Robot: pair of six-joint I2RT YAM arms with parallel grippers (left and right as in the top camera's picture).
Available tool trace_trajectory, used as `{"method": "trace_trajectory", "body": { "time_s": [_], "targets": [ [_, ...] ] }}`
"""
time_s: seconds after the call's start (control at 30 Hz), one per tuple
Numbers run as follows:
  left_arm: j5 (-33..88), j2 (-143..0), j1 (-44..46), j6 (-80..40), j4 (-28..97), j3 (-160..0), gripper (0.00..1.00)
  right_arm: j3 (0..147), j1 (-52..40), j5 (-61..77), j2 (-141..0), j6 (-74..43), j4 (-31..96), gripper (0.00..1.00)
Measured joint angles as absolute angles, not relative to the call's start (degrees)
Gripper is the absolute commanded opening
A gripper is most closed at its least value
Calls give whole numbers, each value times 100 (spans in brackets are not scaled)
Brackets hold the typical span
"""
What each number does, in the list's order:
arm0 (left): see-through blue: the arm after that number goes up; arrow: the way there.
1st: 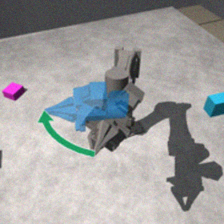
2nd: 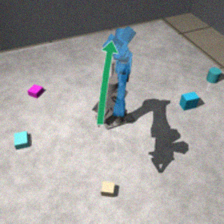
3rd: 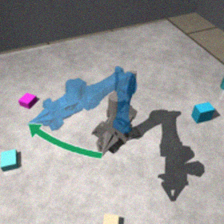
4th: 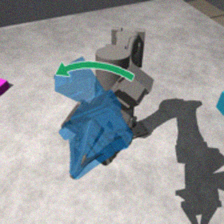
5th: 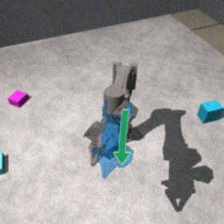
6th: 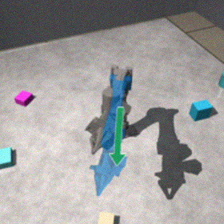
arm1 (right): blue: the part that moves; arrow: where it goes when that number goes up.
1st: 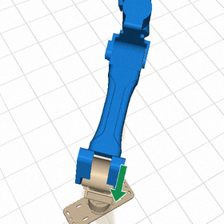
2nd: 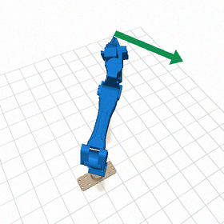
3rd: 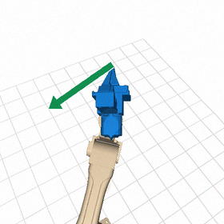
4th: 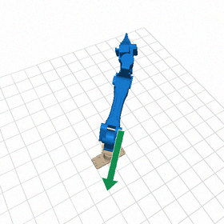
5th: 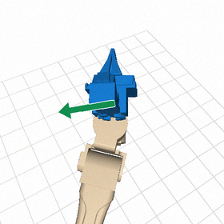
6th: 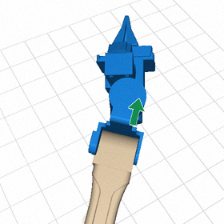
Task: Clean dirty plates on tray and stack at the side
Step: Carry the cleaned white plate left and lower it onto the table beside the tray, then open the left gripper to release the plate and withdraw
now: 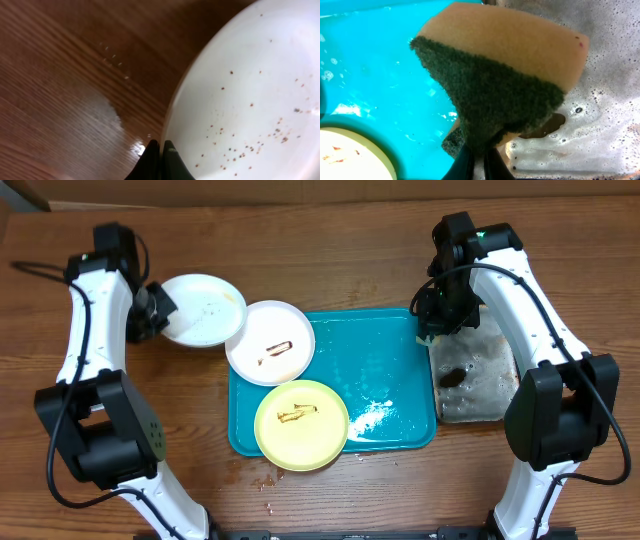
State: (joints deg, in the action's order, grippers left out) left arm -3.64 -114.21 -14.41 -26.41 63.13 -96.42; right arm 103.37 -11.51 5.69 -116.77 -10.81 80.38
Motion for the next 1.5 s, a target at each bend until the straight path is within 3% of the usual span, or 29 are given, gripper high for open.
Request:
{"method": "trace_trajectory", "body": {
  "time_s": [0.3,0.73,1.03,1.17,1.27,1.5],
  "targets": [
    [-298,-11421,-1979,-2637,5437,-8278,4,10337,-1151,578,-11677,-1050,8071,4],
    [-102,-11419,-2233,-2536,5227,-8219,4,10337,-1151,576,-11677,-1048,8165,4],
    [360,-11419,-3267,-2512,5271,-8219,4,10337,-1151,580,-11677,-1044,8141,4],
    [429,-11419,-3317,-2482,5266,-8219,6,10337,-1151,596,-11677,-1046,8106,4],
    [451,-11419,-3127,-2418,5264,-8219,36,10337,-1151,611,-11677,-1050,8106,4],
    [449,-11419,-2781,-2349,5269,-8211,70,10337,-1151,620,-11677,-1048,8119,4]
  ]
}}
